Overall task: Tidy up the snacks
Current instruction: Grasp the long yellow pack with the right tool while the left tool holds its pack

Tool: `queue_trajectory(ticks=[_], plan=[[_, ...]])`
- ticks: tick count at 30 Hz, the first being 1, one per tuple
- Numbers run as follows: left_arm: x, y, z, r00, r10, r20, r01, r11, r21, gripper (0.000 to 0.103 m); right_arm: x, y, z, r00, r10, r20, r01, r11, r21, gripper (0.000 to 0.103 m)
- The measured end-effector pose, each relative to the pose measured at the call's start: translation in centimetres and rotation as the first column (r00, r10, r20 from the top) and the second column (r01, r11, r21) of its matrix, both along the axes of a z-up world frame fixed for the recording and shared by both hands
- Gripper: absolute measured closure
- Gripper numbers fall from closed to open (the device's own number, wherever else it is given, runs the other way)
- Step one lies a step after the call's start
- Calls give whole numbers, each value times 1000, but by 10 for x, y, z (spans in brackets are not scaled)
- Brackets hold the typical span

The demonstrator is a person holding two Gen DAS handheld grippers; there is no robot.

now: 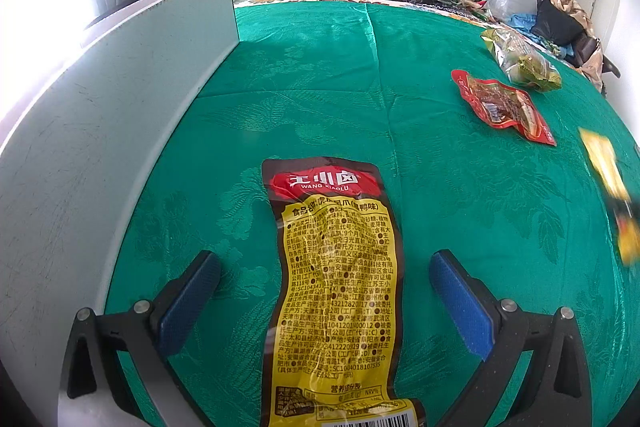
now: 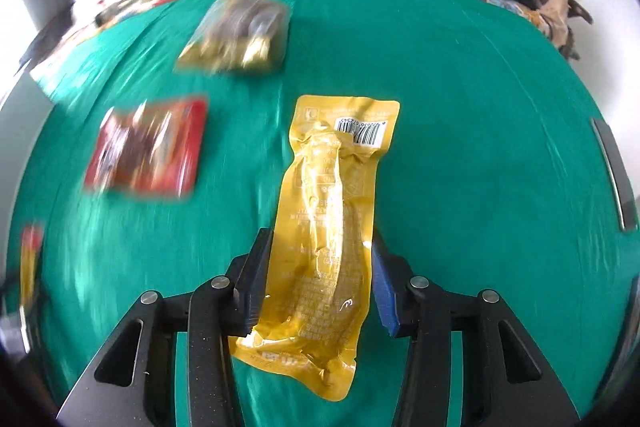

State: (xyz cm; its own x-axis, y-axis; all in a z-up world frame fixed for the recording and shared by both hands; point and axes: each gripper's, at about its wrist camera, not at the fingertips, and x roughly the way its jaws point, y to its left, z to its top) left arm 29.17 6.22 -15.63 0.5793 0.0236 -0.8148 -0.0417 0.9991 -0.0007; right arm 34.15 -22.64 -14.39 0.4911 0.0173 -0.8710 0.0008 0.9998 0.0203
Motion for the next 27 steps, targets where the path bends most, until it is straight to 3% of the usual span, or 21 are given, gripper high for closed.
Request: queue_trajectory(ticks=[4, 7, 11, 27], plan=[[0, 0, 0, 1000, 0, 0, 0, 1000, 0, 0, -69, 10, -1, 990, 119, 81, -119, 993, 5, 54], [0, 0, 0, 1000, 0, 0, 0, 1000, 0, 0, -91, 22, -7, 978, 160, 134, -157, 987, -37, 50], [0, 0, 0, 1000, 0, 0, 0, 1000, 0, 0, -85, 19, -15, 981, 99, 166, -96, 995, -26, 27], [0, 0, 0, 1000, 0, 0, 0, 1000, 0, 0, -82, 13, -12, 984, 74, 163, -70, 997, -27, 22]])
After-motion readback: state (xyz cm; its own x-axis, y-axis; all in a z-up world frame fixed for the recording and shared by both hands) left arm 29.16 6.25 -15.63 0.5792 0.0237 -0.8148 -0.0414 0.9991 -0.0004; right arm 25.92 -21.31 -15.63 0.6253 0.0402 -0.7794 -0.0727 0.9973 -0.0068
